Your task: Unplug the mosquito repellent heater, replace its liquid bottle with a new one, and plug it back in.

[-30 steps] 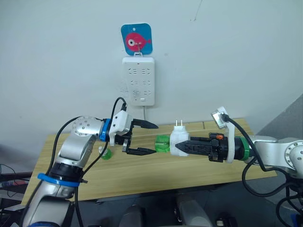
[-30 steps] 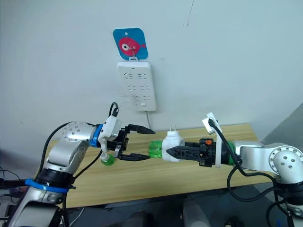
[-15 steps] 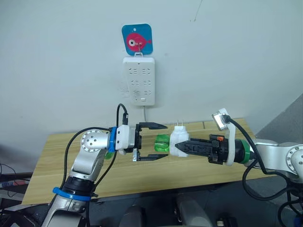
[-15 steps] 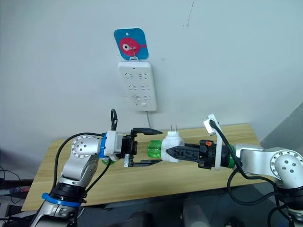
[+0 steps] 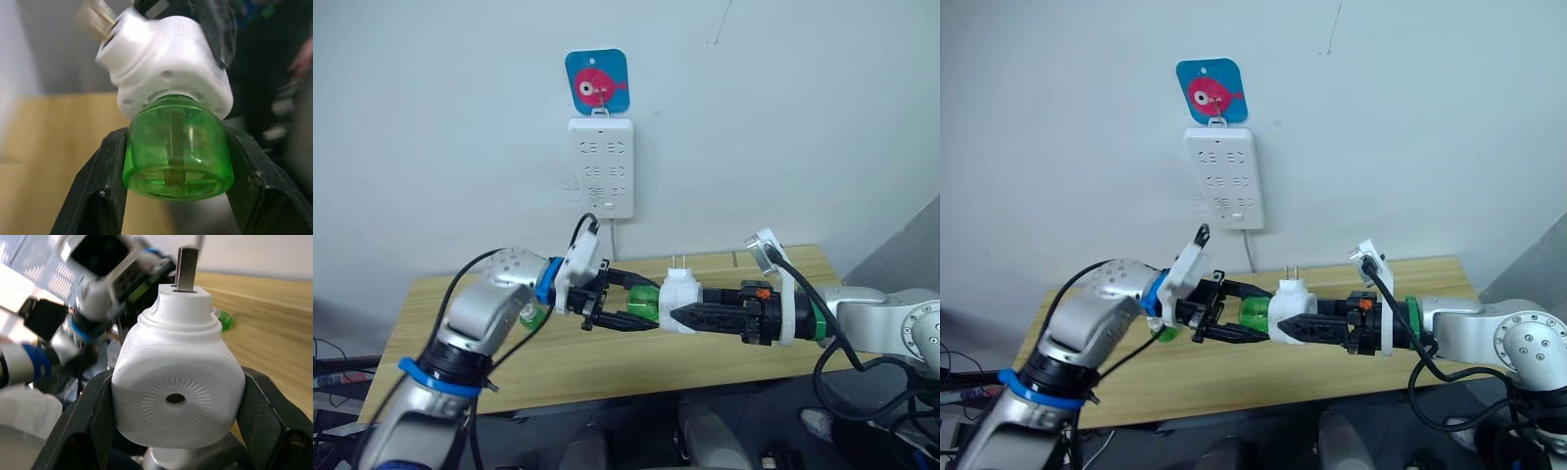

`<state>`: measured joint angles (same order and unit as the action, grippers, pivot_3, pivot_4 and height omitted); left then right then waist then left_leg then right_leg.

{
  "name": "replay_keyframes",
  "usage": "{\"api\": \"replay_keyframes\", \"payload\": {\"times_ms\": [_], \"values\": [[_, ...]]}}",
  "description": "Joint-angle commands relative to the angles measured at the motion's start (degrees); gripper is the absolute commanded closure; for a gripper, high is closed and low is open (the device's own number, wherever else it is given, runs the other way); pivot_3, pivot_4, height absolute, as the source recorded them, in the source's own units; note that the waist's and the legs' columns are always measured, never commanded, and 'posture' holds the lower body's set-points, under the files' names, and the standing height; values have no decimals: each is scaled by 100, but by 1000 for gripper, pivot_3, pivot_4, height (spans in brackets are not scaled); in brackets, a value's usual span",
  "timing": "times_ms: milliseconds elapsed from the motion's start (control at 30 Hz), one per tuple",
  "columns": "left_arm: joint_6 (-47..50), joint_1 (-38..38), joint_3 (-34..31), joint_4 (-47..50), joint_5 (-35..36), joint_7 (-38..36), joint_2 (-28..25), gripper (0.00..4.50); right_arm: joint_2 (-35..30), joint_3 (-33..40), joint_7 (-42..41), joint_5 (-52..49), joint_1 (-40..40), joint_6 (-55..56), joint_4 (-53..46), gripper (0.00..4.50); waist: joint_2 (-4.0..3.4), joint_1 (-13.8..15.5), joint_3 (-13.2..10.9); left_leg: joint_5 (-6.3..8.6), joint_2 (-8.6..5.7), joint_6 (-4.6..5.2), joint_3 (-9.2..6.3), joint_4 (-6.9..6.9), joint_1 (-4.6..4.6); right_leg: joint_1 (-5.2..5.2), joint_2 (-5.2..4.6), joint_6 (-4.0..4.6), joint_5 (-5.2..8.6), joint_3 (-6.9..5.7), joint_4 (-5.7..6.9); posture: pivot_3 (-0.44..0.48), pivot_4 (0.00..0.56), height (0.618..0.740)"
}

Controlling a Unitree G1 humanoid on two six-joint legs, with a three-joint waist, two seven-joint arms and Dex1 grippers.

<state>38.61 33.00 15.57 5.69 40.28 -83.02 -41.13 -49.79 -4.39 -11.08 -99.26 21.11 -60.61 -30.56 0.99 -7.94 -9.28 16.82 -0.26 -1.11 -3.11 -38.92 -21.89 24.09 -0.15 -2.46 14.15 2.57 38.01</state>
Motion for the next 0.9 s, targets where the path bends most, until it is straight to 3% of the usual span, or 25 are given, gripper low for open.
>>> {"api": "replay_keyframes", "payload": {"times_ms": [33, 200, 333, 400, 433, 600, 900], "values": [[868, 393, 59, -529, 72, -559, -403, 2217, -104, 165, -392, -51, 125, -37, -197, 1474, -1, 0, 0, 0, 0, 0, 2, 1, 0, 1, 1, 0, 0, -3, -1, -160, 132, 733], [500, 558, -8, -747, -143, -499, -126, 2217, -11, 97, -143, -286, 96, 125, -73, 1474, 0, 11, 0, 0, 2, 0, 2, 3, 1, 4, 0, 1, 0, 3, 0, -165, 132, 733], [-1547, -34, -314, -595, -864, -261, 190, 969, -55, 176, 194, -703, -108, 273, 102, 1474, -2, 11, 1, 0, 5, 0, 7, 6, 8, 3, -7, 21, -11, 15, 0, -175, 134, 733], [-1998, -220, -447, -589, -1005, -169, 296, 353, -100, 219, 267, -816, -172, 295, 143, 1474, -2, 28, 1, 0, 5, 0, 6, 6, 4, 6, -10, 29, -16, 16, -1, -180, 135, 733], [-2796, -504, -652, -612, -1195, -43, 446, 60, -139, 274, 301, -875, -238, 307, 205, 1474, -1, 33, 0, 0, 4, 0, 4, 5, 2, 5, -13, 30, -16, 16, -1, -180, 135, 733], [-5330, -1252, -1192, -722, -1716, 437, 1182, 37, -215, 367, 417, -1040, -375, 338, 368, 1474, -1, 97, 1, 0, -2, 0, 13, 3, 3, 2, -46, 30, -17, 17, -6, -180, 135, 733], [-6283, -1318, -930, -823, -2006, 721, 1582, 37, -239, 332, 434, -1045, -306, 281, 387, 1474, -1, 192, 1, 0, -7, 0, 18, -3, 2, -1, -22, 25, -19, 16, -3, -166, 135, 733]]}}
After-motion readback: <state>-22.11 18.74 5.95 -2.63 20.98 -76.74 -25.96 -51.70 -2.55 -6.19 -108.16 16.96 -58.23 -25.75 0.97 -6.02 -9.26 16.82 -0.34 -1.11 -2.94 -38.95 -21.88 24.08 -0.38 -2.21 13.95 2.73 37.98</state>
